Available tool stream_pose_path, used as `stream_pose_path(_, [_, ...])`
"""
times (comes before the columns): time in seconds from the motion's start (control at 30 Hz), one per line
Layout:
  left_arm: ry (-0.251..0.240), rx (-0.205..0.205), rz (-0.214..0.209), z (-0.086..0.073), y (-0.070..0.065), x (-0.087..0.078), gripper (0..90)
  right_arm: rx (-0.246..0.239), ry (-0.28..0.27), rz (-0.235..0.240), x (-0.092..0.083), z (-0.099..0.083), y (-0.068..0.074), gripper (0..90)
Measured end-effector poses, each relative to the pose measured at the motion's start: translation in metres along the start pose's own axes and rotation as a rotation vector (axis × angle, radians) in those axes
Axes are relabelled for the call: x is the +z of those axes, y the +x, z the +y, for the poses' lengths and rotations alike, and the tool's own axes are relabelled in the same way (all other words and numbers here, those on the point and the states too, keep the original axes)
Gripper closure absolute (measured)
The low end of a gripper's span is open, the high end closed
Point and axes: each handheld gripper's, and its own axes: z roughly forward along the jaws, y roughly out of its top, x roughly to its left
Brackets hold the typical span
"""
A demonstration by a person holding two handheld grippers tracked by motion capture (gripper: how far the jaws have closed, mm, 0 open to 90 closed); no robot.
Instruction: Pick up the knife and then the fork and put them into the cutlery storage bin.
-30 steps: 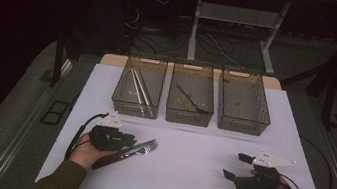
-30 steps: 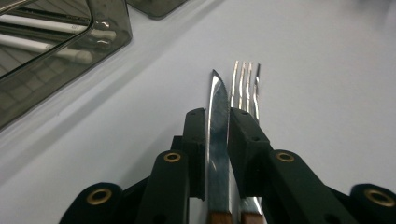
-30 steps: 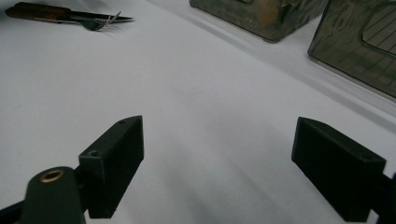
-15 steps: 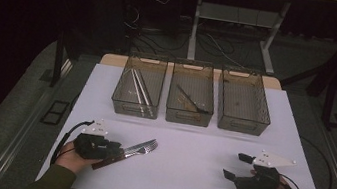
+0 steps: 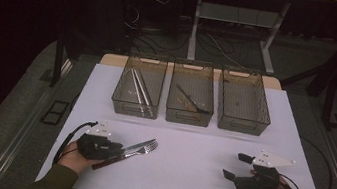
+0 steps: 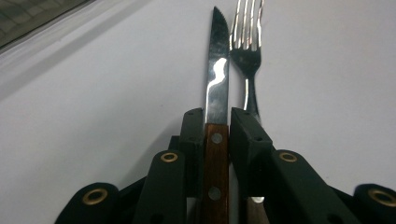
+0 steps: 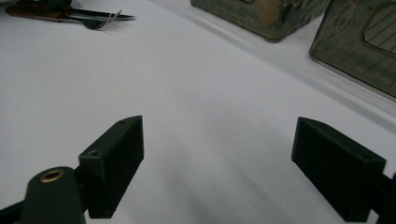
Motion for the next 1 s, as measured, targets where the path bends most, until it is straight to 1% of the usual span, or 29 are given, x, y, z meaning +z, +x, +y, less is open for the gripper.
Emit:
stream_pose_path(0.03, [-0.006, -0.005, 0.000, -0.0003, 0.0000, 0.0007, 73.6, 0.000, 0.000, 0.001, 0.0000, 0.0001, 0.0001, 16.7])
stream_pose_path(0.17, [-0.006, 0.001, 0.007, -0.0001, -0.0012, 0.0013, 73.1, 0.000, 0.001, 0.002, 0.0001, 0.0000, 0.0002, 16.7])
stream_pose_path(0.23, [0.005, 0.021, 0.015, 0.0002, -0.0019, 0.0013, 73.3, 0.000, 0.001, 0.001, 0.0001, 0.0000, 0.0001, 16.7])
stream_pose_path(0.37, [0.000, 0.021, 0.024, -0.0002, -0.0038, 0.0023, 73.7, -0.002, 0.003, 0.002, 0.0002, 0.0000, 0.0004, 16.7])
stream_pose_path(0.47, [0.007, 0.034, 0.023, -0.0002, -0.0031, 0.0020, 74.4, -0.002, 0.002, 0.002, 0.0001, 0.0002, 0.0005, 16.7])
stream_pose_path(0.63, [-0.015, 0.011, 0.007, -0.0023, -0.0011, 0.0024, 76.2, -0.003, 0.003, 0.001, -0.0006, 0.0002, 0.0014, 16.7])
stream_pose_path(0.7, [-0.008, 0.009, 0.004, -0.0020, -0.0004, 0.0017, 76.4, -0.003, 0.001, 0.003, -0.0008, 0.0003, 0.0016, 16.7])
stream_pose_path(0.77, [-0.024, -0.011, -0.005, -0.0029, 0.0005, 0.0022, 76.5, -0.003, 0.002, 0.002, -0.0007, 0.0004, 0.0012, 16.7])
stream_pose_path(0.8, [-0.019, -0.004, -0.007, -0.0030, 0.0017, 0.0018, 76.5, -0.002, 0.003, 0.002, -0.0007, 0.0006, 0.0011, 16.7])
stream_pose_path(0.87, [-0.024, -0.020, -0.011, -0.0025, 0.0020, 0.0019, 76.6, -0.006, 0.002, -0.001, -0.0006, 0.0006, 0.0004, 16.7])
stream_pose_path(0.93, [-0.019, -0.022, -0.008, -0.0014, 0.0020, 0.0016, 76.5, -0.001, 0.000, -0.002, -0.0010, 0.0007, 0.0000, 16.7])
stream_pose_path(1.0, [-0.013, -0.020, 0.010, 0.0010, 0.0010, 0.0020, 76.5, 0.004, -0.004, -0.006, -0.0013, 0.0011, -0.0006, 16.7])
